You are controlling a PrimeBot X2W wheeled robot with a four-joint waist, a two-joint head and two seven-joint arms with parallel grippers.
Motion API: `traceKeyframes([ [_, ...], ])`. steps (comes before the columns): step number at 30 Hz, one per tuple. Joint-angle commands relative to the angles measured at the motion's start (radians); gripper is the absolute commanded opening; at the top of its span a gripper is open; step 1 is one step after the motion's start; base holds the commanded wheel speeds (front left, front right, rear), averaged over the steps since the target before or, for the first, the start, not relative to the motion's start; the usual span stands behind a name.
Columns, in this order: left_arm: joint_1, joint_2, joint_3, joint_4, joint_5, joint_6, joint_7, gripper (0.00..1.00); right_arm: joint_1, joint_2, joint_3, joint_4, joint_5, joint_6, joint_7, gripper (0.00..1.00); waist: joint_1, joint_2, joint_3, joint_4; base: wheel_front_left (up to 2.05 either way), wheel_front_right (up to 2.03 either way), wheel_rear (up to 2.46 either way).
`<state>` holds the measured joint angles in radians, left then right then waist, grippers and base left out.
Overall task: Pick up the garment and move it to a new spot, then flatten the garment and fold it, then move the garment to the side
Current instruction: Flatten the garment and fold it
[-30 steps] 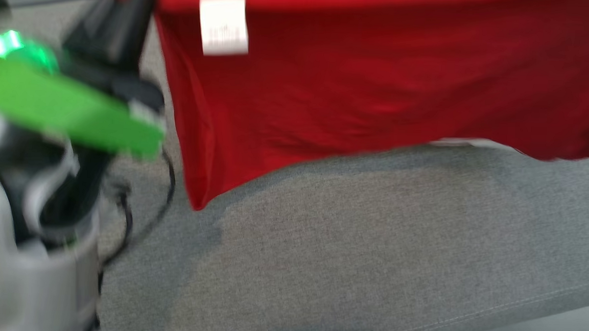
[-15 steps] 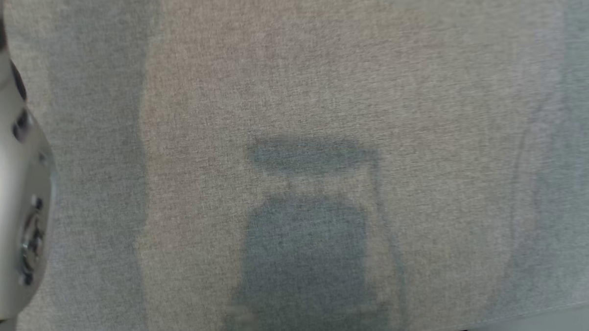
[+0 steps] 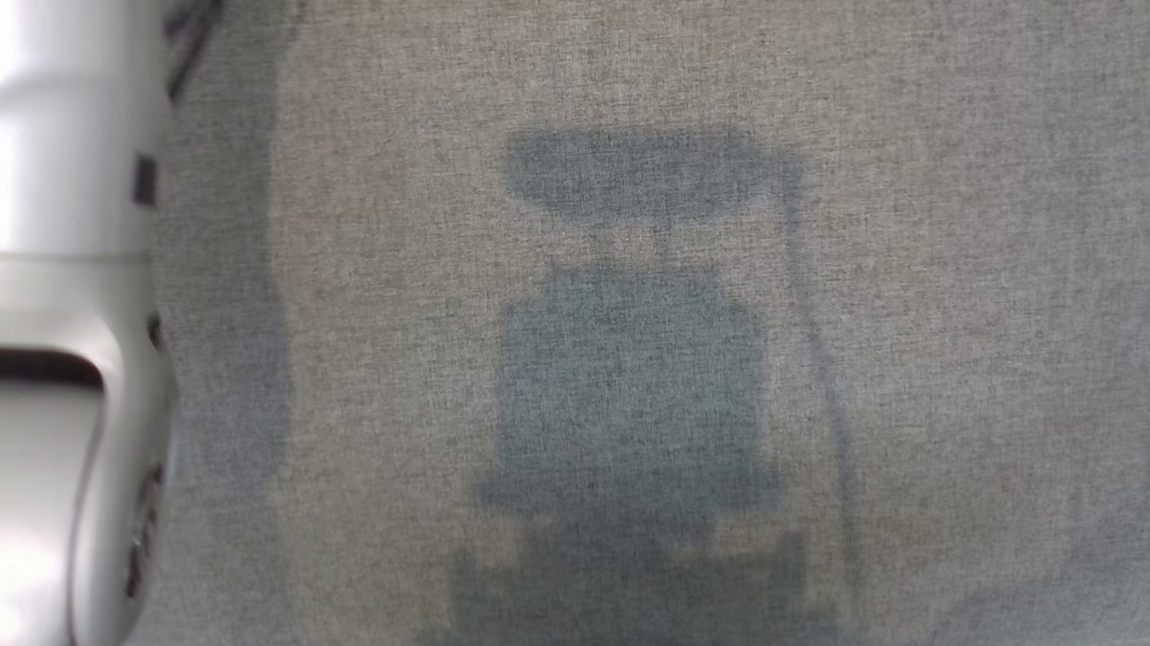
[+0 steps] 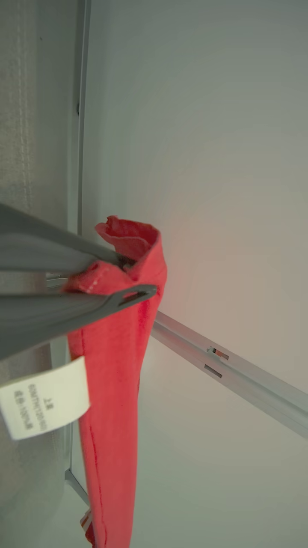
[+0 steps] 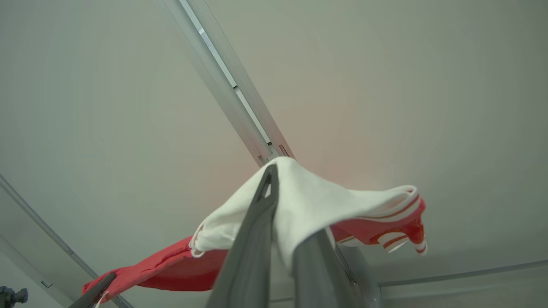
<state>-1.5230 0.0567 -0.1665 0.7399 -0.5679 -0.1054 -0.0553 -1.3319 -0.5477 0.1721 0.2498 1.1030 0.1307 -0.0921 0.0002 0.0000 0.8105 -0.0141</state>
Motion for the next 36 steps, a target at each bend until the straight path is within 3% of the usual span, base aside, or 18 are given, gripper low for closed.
traceKeyframes([
  [1,0.073,0.01,-0.014,0.013,-0.009,-0.01,-0.011,0.0,0.119,-0.031,0.009,-0.032,0.013,0.0,-0.031,0.0,-0.0002,0.0,-0.044,0.001,0.0,0.0,0.0],
  [7,0.433,0.053,-0.075,-0.035,-0.057,-0.024,-0.048,0.0,0.593,-0.09,0.069,-0.151,0.084,0.0,-0.139,0.0,-0.0002,0.0,-0.21,-0.028,0.0,0.0,0.0],
  [14,0.977,0.069,-0.085,-0.225,-0.168,-0.016,-0.094,0.0,1.028,-0.119,0.077,-0.256,0.108,-0.001,-0.171,0.0,-0.0002,0.0,-0.438,-0.042,0.0,0.0,0.0],
  [20,1.416,0.059,-0.097,-0.475,-0.191,0.069,-0.111,0.0,1.384,-0.095,0.037,-0.3,0.087,-0.001,-0.176,0.0,-0.0002,0.0,-0.581,-0.043,0.0,0.0,0.0],
  [25,1.68,0.045,-0.125,-0.728,-0.226,0.143,-0.08,0.0,1.648,0.005,-0.084,-0.367,0.098,-0.001,-0.175,0.0,-0.0002,0.0,-0.607,-0.007,0.0,0.0,0.0],
  [29,1.732,0.05,-0.135,-0.852,-0.243,0.194,-0.02,0.0,1.683,0.05,-0.134,-0.424,0.077,-0.001,-0.174,0.0,-0.0002,0.0,-0.575,0.001,0.0,0.0,0.0],
  [36,1.513,0.045,-0.138,-0.89,-0.259,0.262,0.131,0.0,1.44,-0.03,-0.078,-0.422,0.045,0.0,-0.14,0.0,-0.0002,0.0,-0.494,0.003,0.0,0.0,0.0],
])
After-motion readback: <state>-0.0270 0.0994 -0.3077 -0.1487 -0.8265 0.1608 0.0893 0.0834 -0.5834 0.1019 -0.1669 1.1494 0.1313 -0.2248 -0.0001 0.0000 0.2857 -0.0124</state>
